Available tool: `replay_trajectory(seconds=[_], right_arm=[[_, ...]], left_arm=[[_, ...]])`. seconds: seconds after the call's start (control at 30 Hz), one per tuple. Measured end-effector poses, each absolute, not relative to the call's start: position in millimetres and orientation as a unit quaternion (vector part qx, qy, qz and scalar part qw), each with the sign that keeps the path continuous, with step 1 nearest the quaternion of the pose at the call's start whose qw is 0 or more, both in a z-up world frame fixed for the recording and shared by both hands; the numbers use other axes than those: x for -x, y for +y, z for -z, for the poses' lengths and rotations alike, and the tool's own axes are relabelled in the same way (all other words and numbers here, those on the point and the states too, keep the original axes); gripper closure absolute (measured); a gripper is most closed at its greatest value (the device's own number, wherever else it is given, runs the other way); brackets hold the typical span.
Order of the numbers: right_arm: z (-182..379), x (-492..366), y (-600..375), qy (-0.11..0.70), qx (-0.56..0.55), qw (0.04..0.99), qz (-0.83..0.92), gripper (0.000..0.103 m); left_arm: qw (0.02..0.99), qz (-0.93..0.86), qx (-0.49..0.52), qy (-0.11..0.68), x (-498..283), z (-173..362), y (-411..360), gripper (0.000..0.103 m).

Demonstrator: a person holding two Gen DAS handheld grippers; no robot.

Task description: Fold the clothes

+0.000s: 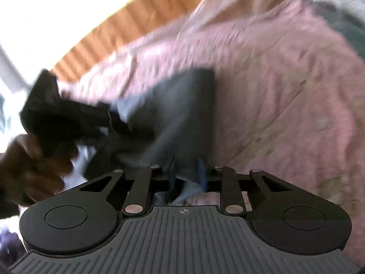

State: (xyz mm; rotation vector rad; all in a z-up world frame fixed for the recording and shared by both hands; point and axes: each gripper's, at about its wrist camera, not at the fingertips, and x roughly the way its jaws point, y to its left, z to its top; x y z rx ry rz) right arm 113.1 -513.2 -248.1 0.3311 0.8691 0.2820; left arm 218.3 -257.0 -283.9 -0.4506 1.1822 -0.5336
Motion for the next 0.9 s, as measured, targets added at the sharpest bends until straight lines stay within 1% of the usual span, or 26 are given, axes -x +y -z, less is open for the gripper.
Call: replay_trajectory(seconds=[0.03, 0.07, 0.1, 0.17, 0.2, 0.23, 0.27, 0.3, 0.33, 0.43, 0.47, 0.6, 0.77, 0.83, 0.9], right_arm=[[252, -116, -503, 0.44, -0.124, 0.879, -0.139, 0.079], [256, -119, -492, 0.46, -0.088, 0.872, -0.142, 0.079], [258, -117, -482, 0.465, -0.039, 0.874, -0.14, 0.083], [254, -113, -468, 0.467, 0.032, 0.874, -0.135, 0.084], [247, -107, -465, 0.456, 0.054, 0.88, -0.121, 0.08], [240, -101, -461, 0.445, 0.076, 0.886, -0.109, 0.069], [232, -94, -455, 0.422, 0.092, 0.896, -0.106, 0.059], [225, -87, -450, 0.399, 0.108, 0.905, -0.104, 0.046], [221, -84, -443, 0.382, 0.123, 0.91, -0.109, 0.043], [226, -82, -415, 0.347, 0.18, 0.911, -0.132, 0.019], [230, -83, -406, 0.334, 0.204, 0.911, -0.127, 0.017], [250, -102, -388, 0.302, 0.272, 0.912, -0.051, 0.015], [245, -96, -395, 0.309, 0.229, 0.922, -0.039, 0.016], [243, -94, -397, 0.312, 0.211, 0.926, -0.034, 0.023], [242, -92, -400, 0.315, 0.193, 0.929, -0.029, 0.025]], left_arm=[[0.776, 0.249, 0.217, 0.538, -216, 282, -253, 0.068], [0.774, 0.252, 0.216, 0.539, -216, 282, -252, 0.081], [0.773, 0.255, 0.215, 0.539, -216, 281, -251, 0.096], [0.771, 0.261, 0.213, 0.54, -216, 279, -249, 0.096], [0.77, 0.262, 0.217, 0.541, -215, 277, -249, 0.096], [0.767, 0.264, 0.222, 0.542, -216, 275, -248, 0.096], [0.766, 0.266, 0.223, 0.54, -217, 273, -250, 0.096], [0.765, 0.268, 0.226, 0.54, -217, 270, -251, 0.096], [0.762, 0.266, 0.236, 0.541, -219, 268, -251, 0.096], [0.748, 0.258, 0.273, 0.547, -226, 268, -249, 0.096], [0.742, 0.256, 0.286, 0.549, -230, 266, -250, 0.096], [0.732, 0.244, 0.313, 0.554, -243, 249, -262, 0.096], [0.726, 0.247, 0.308, 0.564, -253, 229, -288, 0.097], [0.724, 0.254, 0.297, 0.568, -255, 223, -298, 0.097], [0.726, 0.252, 0.28, 0.576, -257, 222, -308, 0.097]])
